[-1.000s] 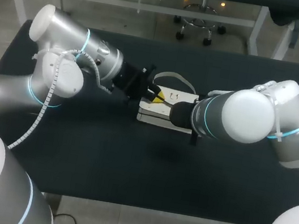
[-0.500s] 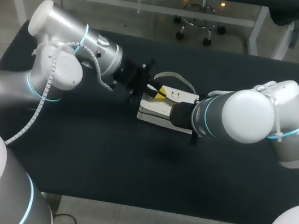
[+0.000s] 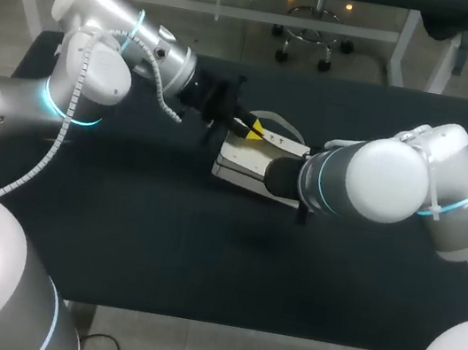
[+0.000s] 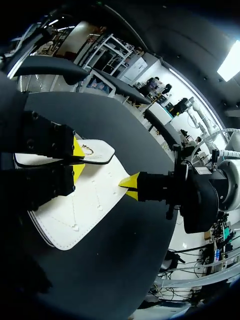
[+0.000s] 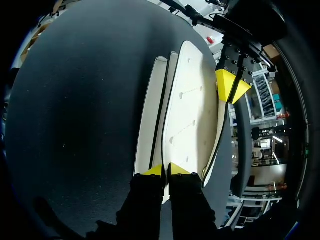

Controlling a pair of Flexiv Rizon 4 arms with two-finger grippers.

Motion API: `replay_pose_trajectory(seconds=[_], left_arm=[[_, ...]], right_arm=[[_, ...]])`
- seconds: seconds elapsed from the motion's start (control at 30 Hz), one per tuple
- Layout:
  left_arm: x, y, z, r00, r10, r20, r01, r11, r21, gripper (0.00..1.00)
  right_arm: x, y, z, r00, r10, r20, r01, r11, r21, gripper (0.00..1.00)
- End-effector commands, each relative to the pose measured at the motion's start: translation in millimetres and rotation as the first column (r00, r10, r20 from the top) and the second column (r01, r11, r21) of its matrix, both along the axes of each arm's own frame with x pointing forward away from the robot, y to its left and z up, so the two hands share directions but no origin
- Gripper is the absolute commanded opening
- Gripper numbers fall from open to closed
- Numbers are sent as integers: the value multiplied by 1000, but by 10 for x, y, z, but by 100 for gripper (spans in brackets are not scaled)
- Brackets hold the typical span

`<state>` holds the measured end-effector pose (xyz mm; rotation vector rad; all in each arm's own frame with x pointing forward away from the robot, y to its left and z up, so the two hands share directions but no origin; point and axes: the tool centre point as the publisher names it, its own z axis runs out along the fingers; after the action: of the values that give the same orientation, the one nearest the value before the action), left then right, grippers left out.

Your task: Pick up the bag, open it, inspect its contents, close it, and place it on the opposite side

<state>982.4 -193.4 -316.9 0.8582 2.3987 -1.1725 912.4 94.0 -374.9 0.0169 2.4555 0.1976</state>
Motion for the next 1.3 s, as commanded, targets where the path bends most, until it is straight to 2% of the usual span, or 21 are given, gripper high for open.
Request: replay_pose_trajectory(seconds=[0.03,0.67,0.77,0.97,1.0,1.03,1.07,1.3], left_arm=[[123,-1,18,999,1,-51,-1,1000,8,0],[360,41,96,961,84,-265,-95,995,-26,0],[369,44,101,961,88,-263,-98,995,-24,0],[271,10,40,977,60,-202,-60,998,5,0],[253,5,16,982,55,-179,-54,998,13,14],[243,4,7,984,55,-169,-53,998,16,23],[222,0,-5,987,53,-153,-50,999,21,28],[130,8,-63,998,54,-42,-52,998,33,35]], right_arm=[[-40,-40,-81,927,-52,371,43,999,32,0],[-40,-40,-81,927,-52,371,43,999,32,0],[-40,-40,-81,927,-52,371,43,999,32,0],[-40,-40,-81,927,-52,371,43,999,32,0],[-40,-40,-81,927,-52,371,43,999,32,0],[-40,-40,-81,927,-52,371,43,999,32,0],[-40,-40,-81,927,-52,371,43,999,32,0],[-40,-40,-81,927,-52,371,43,999,32,0]])
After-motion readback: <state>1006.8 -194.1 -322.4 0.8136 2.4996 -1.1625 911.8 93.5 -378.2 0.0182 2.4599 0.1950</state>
